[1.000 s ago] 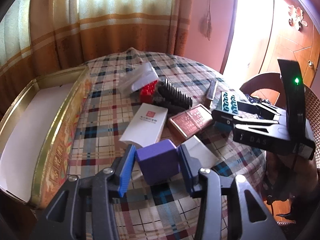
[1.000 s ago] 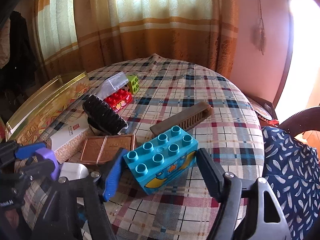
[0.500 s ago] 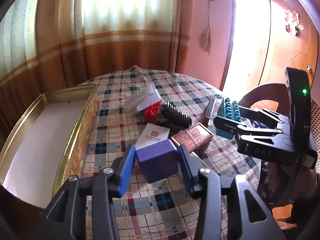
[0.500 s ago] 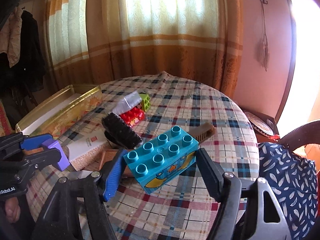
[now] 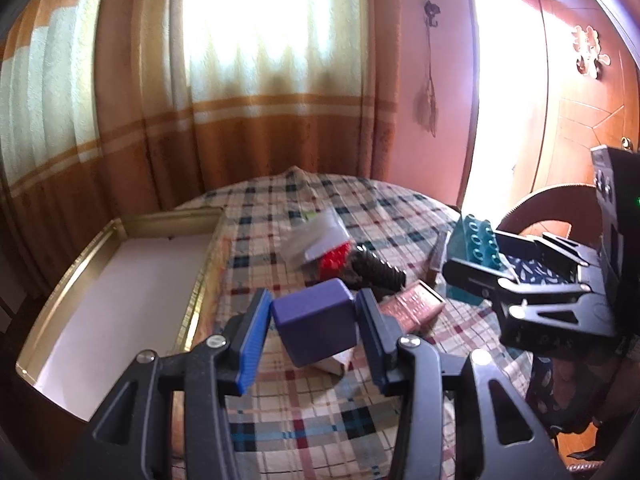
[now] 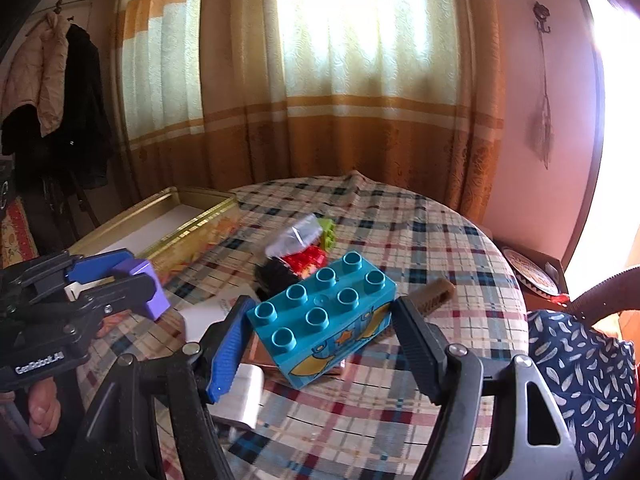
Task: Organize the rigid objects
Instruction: 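Carry purple cube in left tool while right tool carries blue brick to tray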
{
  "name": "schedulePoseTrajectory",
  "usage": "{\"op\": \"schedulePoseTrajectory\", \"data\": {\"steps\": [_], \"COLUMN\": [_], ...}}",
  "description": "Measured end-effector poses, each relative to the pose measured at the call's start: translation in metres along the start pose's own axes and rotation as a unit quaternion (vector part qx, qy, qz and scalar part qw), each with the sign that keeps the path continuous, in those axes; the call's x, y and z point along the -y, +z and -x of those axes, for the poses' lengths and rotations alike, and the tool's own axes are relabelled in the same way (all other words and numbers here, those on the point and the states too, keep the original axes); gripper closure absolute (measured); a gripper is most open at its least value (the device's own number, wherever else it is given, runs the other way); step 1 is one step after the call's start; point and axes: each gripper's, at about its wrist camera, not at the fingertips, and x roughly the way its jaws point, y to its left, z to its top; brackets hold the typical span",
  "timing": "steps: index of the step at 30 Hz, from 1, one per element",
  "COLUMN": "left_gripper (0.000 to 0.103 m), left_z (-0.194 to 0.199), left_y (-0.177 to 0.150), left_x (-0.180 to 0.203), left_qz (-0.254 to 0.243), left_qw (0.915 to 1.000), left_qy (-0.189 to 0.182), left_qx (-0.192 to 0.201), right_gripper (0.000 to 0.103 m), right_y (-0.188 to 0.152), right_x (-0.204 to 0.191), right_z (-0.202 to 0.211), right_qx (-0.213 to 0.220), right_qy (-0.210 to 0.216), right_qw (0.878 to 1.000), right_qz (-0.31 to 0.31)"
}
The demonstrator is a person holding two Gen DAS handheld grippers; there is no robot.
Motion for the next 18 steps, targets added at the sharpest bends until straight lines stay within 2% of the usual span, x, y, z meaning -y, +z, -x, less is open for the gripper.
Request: {"op": "schedulePoseTrajectory", "data": {"steps": [11,18], "left_gripper": [0.06,0.06], "left_z": [0.005,0.001], "left_y": [0.017,0.025], "left_x": [-0.044,-0.075], "left_qz": [0.04,0.067], "left_qw": [0.9983,0.9954], "left_qy": [0.039,0.067], "left_qx": [0.018,0.017], "right_gripper": [0.031,0.031], "right_y": [0.014,0.027], "right_x": [-0.028,-0.048], "right_z": [0.002,-0.013], "right_qx": [0.016,0.016], "right_qy": [0.03,0.051], "right_qw": [0.999,0.998], "right_qz": [0.017,0.027]}}
